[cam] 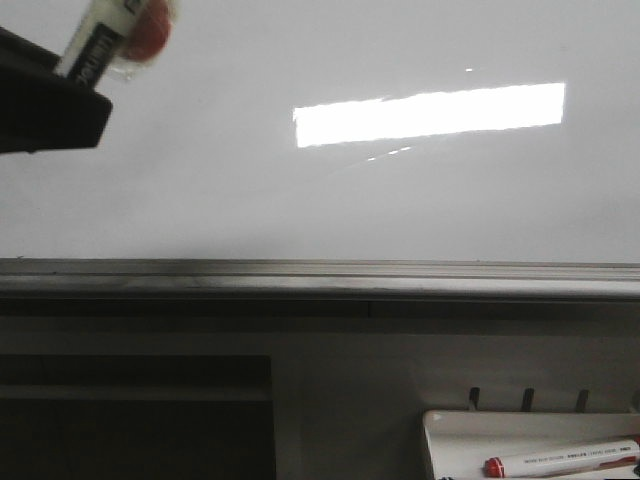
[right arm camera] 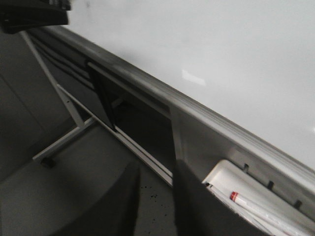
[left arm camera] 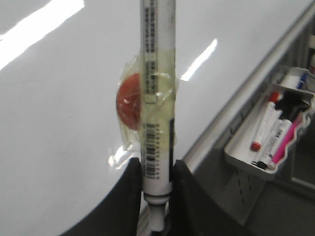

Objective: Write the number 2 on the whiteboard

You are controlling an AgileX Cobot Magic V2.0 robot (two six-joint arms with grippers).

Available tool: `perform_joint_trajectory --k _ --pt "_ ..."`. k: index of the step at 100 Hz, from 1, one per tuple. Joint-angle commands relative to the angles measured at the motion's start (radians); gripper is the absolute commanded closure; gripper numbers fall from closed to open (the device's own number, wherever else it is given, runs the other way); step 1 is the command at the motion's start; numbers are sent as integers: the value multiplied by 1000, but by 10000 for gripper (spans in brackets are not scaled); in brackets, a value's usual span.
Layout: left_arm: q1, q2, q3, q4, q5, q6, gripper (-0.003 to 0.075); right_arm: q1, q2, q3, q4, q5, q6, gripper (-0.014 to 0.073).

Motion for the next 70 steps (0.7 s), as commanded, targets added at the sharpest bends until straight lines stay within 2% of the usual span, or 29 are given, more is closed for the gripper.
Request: perform_joint_trajectory --k 1,8,25,38,70 --pt "-60 3 -31 74 -38 0 741 52 35 -34 98 -96 -107 200" --pt "-99 20 -31 131 -37 0 741 95 59 -34 134 -112 -169 165" --pt "-149 77 -31 239 -37 0 740 150 138 -34 278 -126 -330 197" --pt "-155 94 -31 247 -41 0 741 158 200 -39 397 -142 -442 207" --pt "-155 90 -31 247 -45 0 741 189 355 -157 403 -134 -515 207"
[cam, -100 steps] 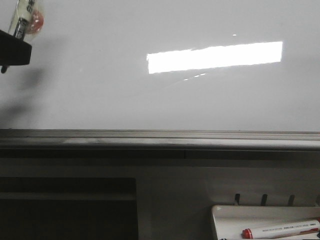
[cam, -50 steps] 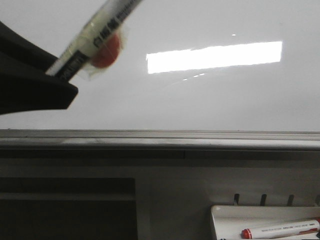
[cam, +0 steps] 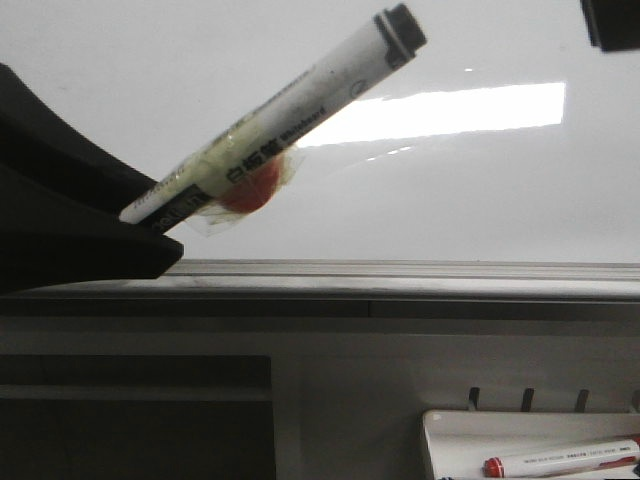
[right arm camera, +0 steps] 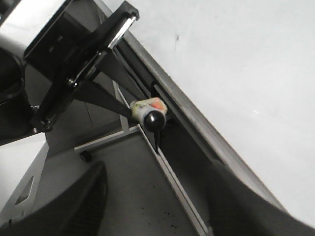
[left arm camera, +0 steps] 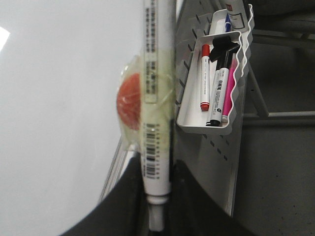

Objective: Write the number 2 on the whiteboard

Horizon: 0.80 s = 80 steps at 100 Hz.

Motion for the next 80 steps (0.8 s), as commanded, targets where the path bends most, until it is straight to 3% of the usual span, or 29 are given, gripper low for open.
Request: perform_joint_trajectory --k 1,44,70,80 --pt "-8 -11 -31 -4 -65 -5 741 21 35 -64 49 -22 -35 207" --pt "-8 -11 -31 -4 -65 -5 741 200 272 -176 51 -147 -111 207" --pt "-8 -11 -31 -4 -65 -5 741 212 378 -223 55 -121 -111 208" --pt "-8 -11 -31 -4 -65 -5 741 212 385 -227 58 -118 -111 291"
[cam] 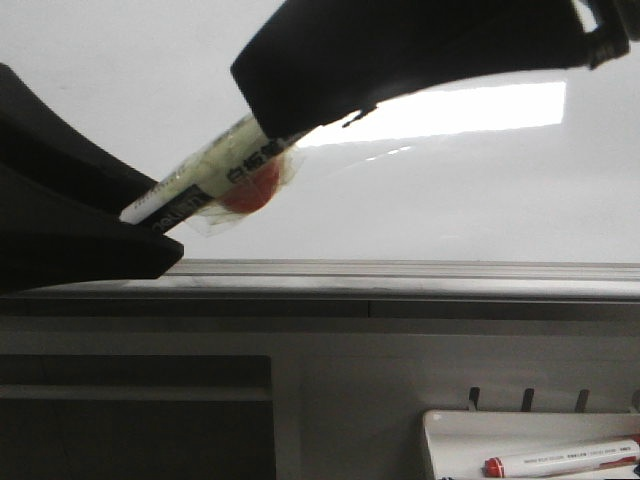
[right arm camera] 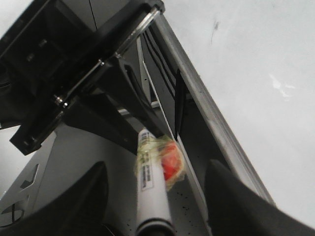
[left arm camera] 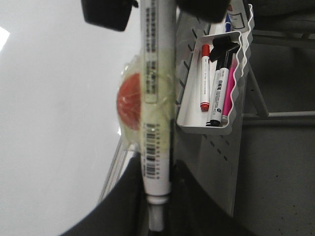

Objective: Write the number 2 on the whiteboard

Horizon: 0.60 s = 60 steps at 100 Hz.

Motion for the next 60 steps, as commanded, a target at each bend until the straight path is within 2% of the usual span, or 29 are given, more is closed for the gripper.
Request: perform_joint_trajectory --k 1,8,13,16,34,41,54,60 --pt "-8 -11 -31 -4 -65 -5 741 2 -9 -40 40 -4 -15 303" --pt "-8 -11 -31 -4 -65 -5 741 2 -9 -40 40 -4 -15 460" --pt "-8 -11 -31 -4 -65 -5 741 2 -9 -40 40 -6 -15 617" --pt "-8 -11 -31 -1 -65 -5 741 2 -9 -40 40 -6 -15 671" --pt "-8 -11 -31 -1 -53 -5 720 2 -9 -40 40 -6 -15 664" --pt "-8 -23 -31 -1 -38 -5 633 2 -9 -40 40 -6 -15 664" --pt "-8 -90 -31 -24 -29 -5 398 2 -9 -40 40 -6 -15 664" --pt "-8 -141 -31 -26 -13 -5 332 2 -9 -40 40 -6 -15 664"
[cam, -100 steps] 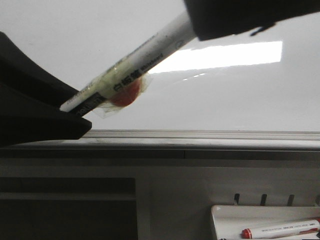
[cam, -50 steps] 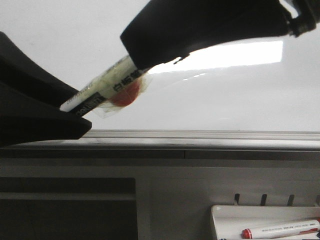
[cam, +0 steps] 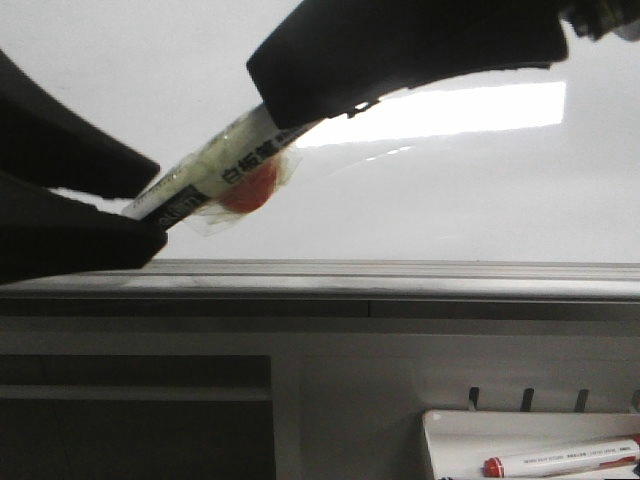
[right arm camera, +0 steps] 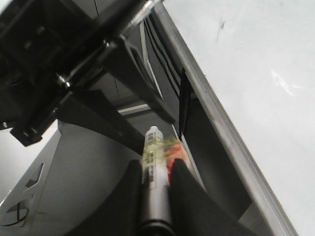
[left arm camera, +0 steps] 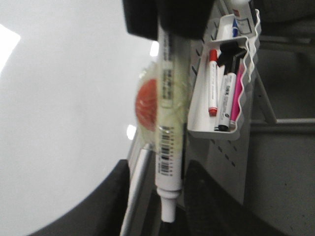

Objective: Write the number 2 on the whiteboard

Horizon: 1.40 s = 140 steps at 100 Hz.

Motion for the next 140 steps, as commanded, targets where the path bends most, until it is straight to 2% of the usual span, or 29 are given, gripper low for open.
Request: perform_joint_trajectory --k 1,19,32,42,56,81,103,117,140 --pt "-8 -69 -31 -19 -33 -7 322 -1 -11 -36 32 -18 -11 664" --pt "-8 -259 -31 -97 110 -12 312 -1 -11 -36 42 -68 -11 664" --pt "11 -388 -31 -115 120 -45 344 -1 -11 -36 69 -108 -11 664" --pt "57 -457 -31 -115 131 -102 472 -1 -11 -36 71 -108 -11 664" --pt "148 -491 -31 -115 133 -207 741 -1 -7 -36 76 -116 -11 664" --pt "346 -491 -31 -115 112 -390 741 -1 -3 -36 118 -278 -11 664" --pt "507 -491 -31 -115 62 -407 741 -1 -3 -36 118 -296 -19 664" --pt "551 -491 -31 -115 67 -407 741 -1 -3 -36 118 -296 -21 664" --pt "555 -491 -31 -115 67 -407 741 -1 -3 -36 118 -294 -21 664"
